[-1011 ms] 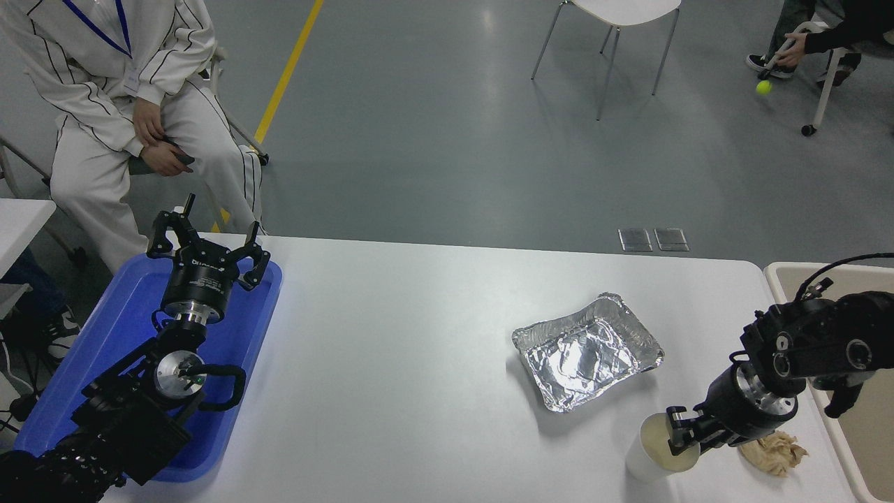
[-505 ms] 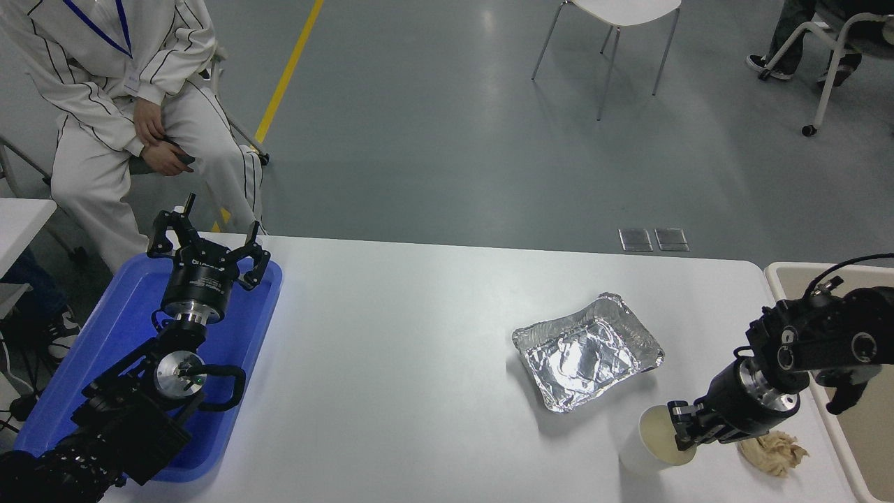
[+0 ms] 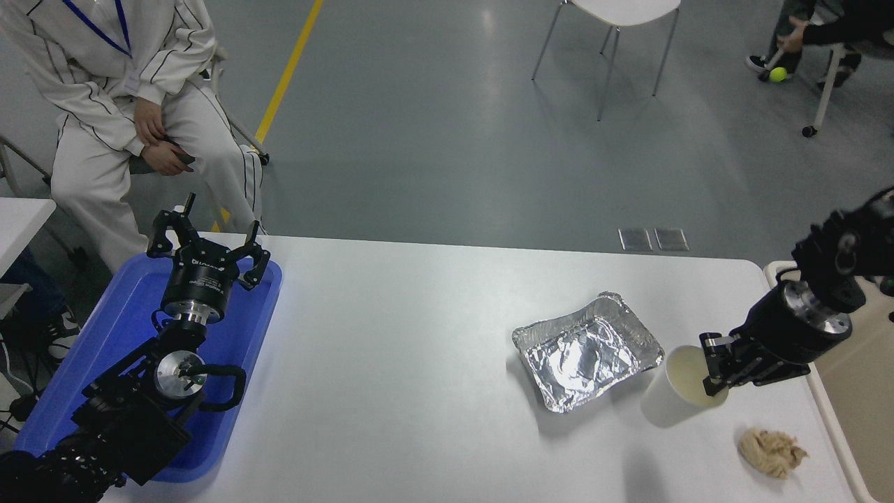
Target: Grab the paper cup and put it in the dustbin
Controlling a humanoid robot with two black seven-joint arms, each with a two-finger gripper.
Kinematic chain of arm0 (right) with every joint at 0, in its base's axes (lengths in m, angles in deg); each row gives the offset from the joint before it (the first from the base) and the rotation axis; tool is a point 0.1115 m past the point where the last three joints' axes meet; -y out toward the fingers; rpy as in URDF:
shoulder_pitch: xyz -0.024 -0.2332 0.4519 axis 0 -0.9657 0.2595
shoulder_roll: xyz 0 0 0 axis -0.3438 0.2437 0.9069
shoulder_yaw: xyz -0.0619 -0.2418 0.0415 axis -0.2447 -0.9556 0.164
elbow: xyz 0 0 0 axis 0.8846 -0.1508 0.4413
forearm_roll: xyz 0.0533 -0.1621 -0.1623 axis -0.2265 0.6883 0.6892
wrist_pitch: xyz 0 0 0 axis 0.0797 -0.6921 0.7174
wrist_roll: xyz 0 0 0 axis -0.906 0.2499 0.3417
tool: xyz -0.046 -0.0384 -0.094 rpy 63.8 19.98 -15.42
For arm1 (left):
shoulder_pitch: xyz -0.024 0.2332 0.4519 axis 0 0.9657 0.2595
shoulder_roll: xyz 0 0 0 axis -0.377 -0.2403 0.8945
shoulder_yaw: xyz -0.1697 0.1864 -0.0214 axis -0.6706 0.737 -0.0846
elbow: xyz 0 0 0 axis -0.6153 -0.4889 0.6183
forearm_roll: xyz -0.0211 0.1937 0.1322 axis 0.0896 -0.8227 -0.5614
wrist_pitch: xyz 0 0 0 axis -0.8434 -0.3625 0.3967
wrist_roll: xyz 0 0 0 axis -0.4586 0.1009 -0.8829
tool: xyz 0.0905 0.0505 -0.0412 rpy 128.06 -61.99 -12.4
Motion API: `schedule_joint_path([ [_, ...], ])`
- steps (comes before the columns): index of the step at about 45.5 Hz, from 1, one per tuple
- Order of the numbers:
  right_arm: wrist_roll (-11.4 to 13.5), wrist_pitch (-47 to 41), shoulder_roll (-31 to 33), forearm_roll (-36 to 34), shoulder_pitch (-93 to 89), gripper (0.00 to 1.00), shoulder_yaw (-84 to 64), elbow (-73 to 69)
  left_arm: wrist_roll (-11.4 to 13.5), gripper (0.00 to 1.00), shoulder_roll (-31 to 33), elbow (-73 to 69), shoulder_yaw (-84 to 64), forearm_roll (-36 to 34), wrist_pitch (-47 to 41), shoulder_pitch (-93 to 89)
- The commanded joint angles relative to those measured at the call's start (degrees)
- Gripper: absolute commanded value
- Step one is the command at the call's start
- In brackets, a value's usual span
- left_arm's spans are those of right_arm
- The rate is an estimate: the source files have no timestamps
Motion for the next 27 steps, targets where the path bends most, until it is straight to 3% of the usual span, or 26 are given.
schedule_joint_path([
  [1, 0.0, -2.7, 0.8, 0.0, 11.9, 0.00, -4.8, -3.5, 0.0, 1.00, 0.0, 0.0, -0.1, 0.0, 0.0, 0.0],
  [27, 0.0, -2.7, 0.7, -0.2, 27.5, 0.00, -7.4, -6.8, 0.0, 1.00, -0.1, -0.1, 0.0, 0.0, 0.0, 0.0],
])
